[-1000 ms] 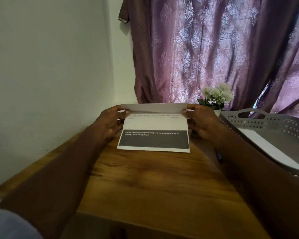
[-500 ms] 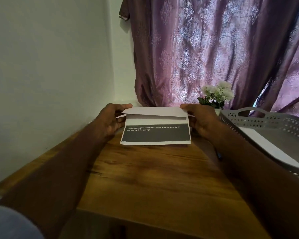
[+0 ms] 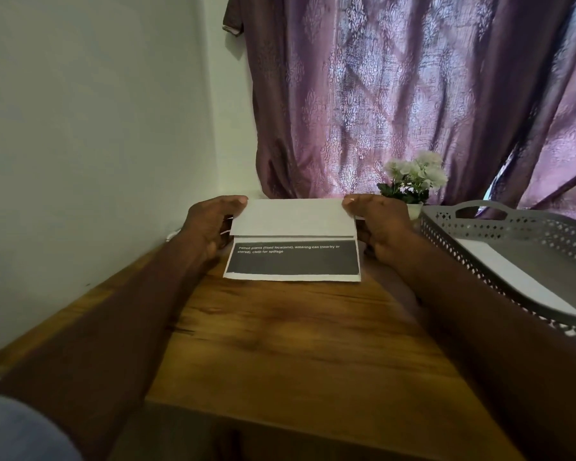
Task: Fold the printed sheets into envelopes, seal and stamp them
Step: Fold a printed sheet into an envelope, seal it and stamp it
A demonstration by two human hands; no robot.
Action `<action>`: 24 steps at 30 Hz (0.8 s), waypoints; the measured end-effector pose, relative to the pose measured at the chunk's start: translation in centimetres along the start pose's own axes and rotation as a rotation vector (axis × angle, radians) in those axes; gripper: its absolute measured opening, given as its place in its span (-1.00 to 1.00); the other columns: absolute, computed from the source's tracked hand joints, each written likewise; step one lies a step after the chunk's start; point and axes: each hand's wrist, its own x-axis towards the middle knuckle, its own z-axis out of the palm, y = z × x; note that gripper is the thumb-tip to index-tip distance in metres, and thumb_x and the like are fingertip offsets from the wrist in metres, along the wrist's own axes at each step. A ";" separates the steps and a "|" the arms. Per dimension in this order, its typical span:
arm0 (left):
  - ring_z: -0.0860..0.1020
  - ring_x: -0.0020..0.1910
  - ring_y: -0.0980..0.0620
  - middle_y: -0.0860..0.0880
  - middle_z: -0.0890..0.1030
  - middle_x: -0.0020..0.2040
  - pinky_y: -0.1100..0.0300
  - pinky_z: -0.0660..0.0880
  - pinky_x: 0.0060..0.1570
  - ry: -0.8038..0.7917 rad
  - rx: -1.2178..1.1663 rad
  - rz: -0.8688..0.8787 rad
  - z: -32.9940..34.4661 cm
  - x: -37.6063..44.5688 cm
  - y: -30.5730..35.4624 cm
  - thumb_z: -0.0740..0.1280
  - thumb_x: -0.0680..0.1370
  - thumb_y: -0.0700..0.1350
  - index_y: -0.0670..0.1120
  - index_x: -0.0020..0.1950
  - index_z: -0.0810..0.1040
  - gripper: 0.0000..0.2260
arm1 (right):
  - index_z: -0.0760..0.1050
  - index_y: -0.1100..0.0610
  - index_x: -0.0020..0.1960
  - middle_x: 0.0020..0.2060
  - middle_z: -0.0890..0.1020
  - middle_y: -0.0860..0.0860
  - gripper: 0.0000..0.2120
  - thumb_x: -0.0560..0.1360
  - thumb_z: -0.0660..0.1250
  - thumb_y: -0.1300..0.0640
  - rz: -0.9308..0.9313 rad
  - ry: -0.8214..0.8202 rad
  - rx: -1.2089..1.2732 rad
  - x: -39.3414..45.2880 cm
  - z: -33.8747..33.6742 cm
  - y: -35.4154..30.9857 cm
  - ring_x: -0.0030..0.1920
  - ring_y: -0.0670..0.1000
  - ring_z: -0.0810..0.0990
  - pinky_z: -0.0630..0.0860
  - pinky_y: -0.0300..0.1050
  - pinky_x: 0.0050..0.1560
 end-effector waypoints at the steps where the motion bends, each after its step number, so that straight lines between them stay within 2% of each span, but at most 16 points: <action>1: 0.74 -0.10 -0.08 -0.07 0.78 -0.07 0.17 0.62 -0.36 0.003 -0.013 0.005 0.0 0.0 0.1 0.55 0.50 -0.11 -0.06 0.03 0.75 -0.88 | 0.66 0.20 -0.11 -0.09 0.69 0.24 -0.92 0.48 0.47 0.36 -0.007 0.005 0.003 0.0 0.0 0.1 -0.10 0.19 0.66 0.67 0.07 -0.06; 2: 0.74 -0.09 -0.08 -0.06 0.78 -0.06 0.16 0.62 -0.33 0.005 -0.026 0.010 0.1 0.0 0.2 0.54 0.52 -0.09 -0.06 0.04 0.75 -0.87 | 0.66 0.21 -0.11 -0.09 0.69 0.24 -0.92 0.48 0.47 0.36 -0.018 0.012 0.006 0.0 0.0 0.1 -0.10 0.18 0.66 0.67 0.06 -0.07; 3: 0.73 -0.07 -0.07 -0.06 0.78 -0.05 0.15 0.63 -0.28 0.008 -0.044 0.011 0.2 0.0 0.2 0.52 0.55 -0.05 -0.06 0.06 0.74 -0.86 | 0.66 0.21 -0.10 -0.09 0.68 0.24 -0.92 0.48 0.47 0.36 -0.028 0.020 0.014 -0.1 0.0 0.0 -0.12 0.18 0.65 0.67 -0.02 -0.17; 5: 0.72 -0.03 -0.06 -0.04 0.78 -0.02 0.09 0.62 -0.15 0.015 -0.089 -0.001 0.2 0.0 0.2 0.42 0.63 0.04 -0.07 0.08 0.70 -0.81 | 0.66 0.21 -0.06 -0.11 0.68 0.22 -0.94 0.50 0.47 0.33 -0.032 0.052 0.043 -0.1 -0.1 -0.3 -0.21 0.14 0.63 0.54 -0.22 -0.45; 7: 0.71 -0.01 -0.04 -0.06 0.76 0.06 0.08 0.60 -0.07 -0.006 -0.090 -0.005 0.1 0.1 0.3 0.31 0.68 0.12 -0.06 0.08 0.68 -0.72 | 0.65 0.20 -0.03 -0.17 0.67 0.16 -0.94 0.51 0.47 0.30 -0.033 0.091 0.073 -0.1 -0.4 -0.6 -0.29 0.07 0.61 0.48 -0.28 -0.52; 10: 0.73 0.06 -0.06 -0.07 0.75 0.12 0.07 0.62 -0.02 -0.138 0.017 -0.019 0.2 0.0 0.4 0.26 0.58 0.36 -0.06 0.21 0.64 -0.47 | 0.64 0.18 -0.08 -0.20 0.66 0.14 -0.95 0.53 0.46 0.30 -0.043 0.112 0.103 -0.1 -0.6 -0.9 -0.28 0.07 0.60 0.60 -0.18 -0.41; 12: 0.74 0.08 -0.07 -0.07 0.76 0.12 0.05 0.64 0.02 -0.262 0.122 -0.048 0.4 -0.3 0.3 0.33 0.46 0.43 -0.05 0.27 0.62 -0.36 | 0.63 0.18 -0.10 -0.12 0.67 0.18 -0.93 0.53 0.46 0.30 -0.057 0.126 0.109 -0.2 -0.6 -1.0 -0.16 0.12 0.63 0.69 0.05 -0.09; 14: 0.73 0.11 -0.10 -0.11 0.75 0.15 0.01 0.64 0.11 -0.346 0.222 -0.052 0.5 -0.5 -0.1 0.44 0.44 0.33 -0.07 0.30 0.63 -0.40 | 0.62 0.17 -0.13 -0.08 0.67 0.20 -0.91 0.52 0.47 0.31 -0.080 0.148 0.093 -0.2 -0.6 -1.1 -0.09 0.13 0.62 0.65 0.21 0.12; 17: 0.74 0.09 -0.13 -0.16 0.75 0.15 0.04 0.68 0.07 -0.333 0.259 -0.014 0.5 -0.2 -0.5 0.53 0.51 0.01 -0.15 0.24 0.67 -0.62 | 0.62 0.15 -0.13 -0.01 0.69 0.23 -0.91 0.51 0.49 0.29 -0.100 0.150 0.057 0.0 -0.6 -1.2 -0.04 0.14 0.63 0.64 0.24 0.16; 19: 0.73 0.11 -0.18 -0.17 0.75 0.11 0.01 0.68 0.07 -0.285 0.230 0.002 0.4 0.1 -0.7 0.52 0.54 -0.14 -0.20 0.21 0.68 -0.72 | 0.62 0.18 -0.04 0.02 0.71 0.24 -0.89 0.48 0.53 0.23 -0.069 0.077 0.045 0.2 -0.6 -1.2 -0.06 0.15 0.67 0.68 0.15 0.04; 22: 0.73 0.07 -0.22 -0.26 0.74 0.10 -0.06 0.66 0.12 -0.234 0.115 0.028 0.3 0.4 -0.9 0.50 0.53 -0.25 -0.28 0.18 0.68 -0.76 | 0.64 0.27 0.11 -0.04 0.74 0.19 -0.69 0.42 0.59 0.21 0.013 -0.092 -0.043 0.0 -0.6 -0.9 -0.16 0.11 0.73 0.68 -0.04 -0.24; 24: 0.75 -0.05 -0.16 -0.26 0.74 0.05 0.01 0.69 -0.04 -0.202 0.087 0.043 0.2 0.4 -0.8 0.51 0.52 -0.26 -0.27 0.10 0.70 -0.82 | 0.65 0.32 0.15 -0.04 0.74 0.22 -0.64 0.39 0.59 0.30 0.018 -0.126 -0.135 0.0 -0.5 -0.5 -0.15 0.13 0.75 0.70 -0.03 -0.16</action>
